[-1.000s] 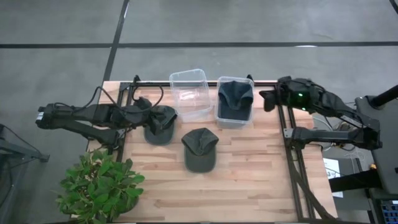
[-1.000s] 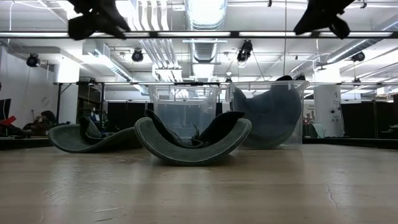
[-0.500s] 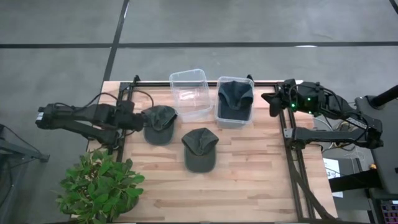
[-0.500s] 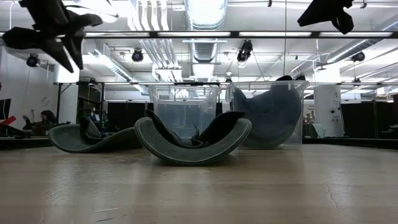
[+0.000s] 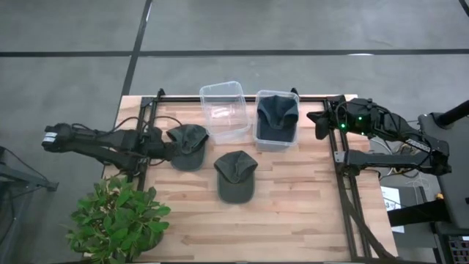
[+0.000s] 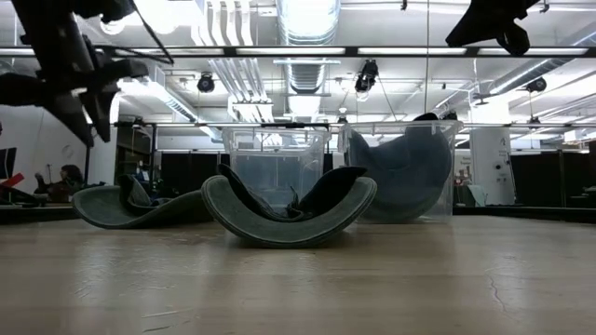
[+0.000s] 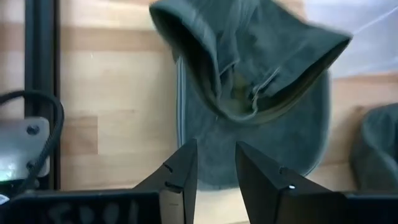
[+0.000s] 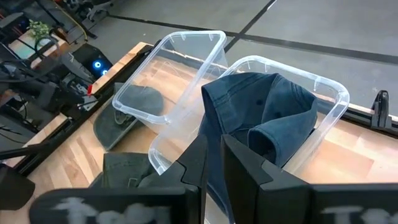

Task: Pick & Place hat
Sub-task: Put the top gray cap into the left transparent bin

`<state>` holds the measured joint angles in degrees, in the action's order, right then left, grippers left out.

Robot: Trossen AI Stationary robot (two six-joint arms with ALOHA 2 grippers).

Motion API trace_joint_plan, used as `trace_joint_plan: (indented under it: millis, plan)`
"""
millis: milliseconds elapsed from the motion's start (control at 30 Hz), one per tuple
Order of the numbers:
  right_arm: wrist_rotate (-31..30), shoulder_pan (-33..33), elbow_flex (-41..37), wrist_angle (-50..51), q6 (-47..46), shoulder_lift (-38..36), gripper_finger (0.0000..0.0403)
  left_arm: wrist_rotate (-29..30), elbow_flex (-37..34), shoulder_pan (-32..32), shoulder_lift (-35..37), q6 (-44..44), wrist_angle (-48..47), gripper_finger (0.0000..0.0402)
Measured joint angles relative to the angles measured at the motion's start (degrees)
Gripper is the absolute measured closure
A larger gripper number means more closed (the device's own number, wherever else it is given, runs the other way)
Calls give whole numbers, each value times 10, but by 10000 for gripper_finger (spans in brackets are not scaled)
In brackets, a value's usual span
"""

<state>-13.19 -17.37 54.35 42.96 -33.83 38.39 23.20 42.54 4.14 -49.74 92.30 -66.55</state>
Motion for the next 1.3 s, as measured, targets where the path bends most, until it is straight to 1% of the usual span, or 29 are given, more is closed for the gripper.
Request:
trace_joint_plan:
  millis: [167,300,433,667,800,900,1000,1067,1167,1200,1300]
  plan:
    - [0,0,0,0,5,0,360,-43,-31,0,0,-14,12,300]
    - [-2,0,0,0,8,0,360,-56,-50,0,0,-46,46,300]
    - [-3,0,0,0,8,0,360,-55,-65,0,0,-71,82,300]
    - [-3,0,0,0,8,0,360,-36,-70,0,1,-107,81,300]
    - [-3,0,0,0,8,0,360,-36,-70,-1,1,-130,82,297]
    - [-3,0,0,0,8,0,360,-36,-70,-3,1,-143,83,277]
    - [-3,0,0,0,8,0,360,-26,-71,-3,1,-141,83,244]
    - [-3,0,0,0,5,0,360,2,-71,-3,1,-130,80,221]
    - [-3,0,0,0,3,0,360,64,-71,-4,1,-126,83,198]
    - [-3,0,0,0,3,0,360,74,-71,-6,1,-127,86,194]
    - [-3,0,0,0,2,0,360,73,-71,-16,1,-127,86,189]
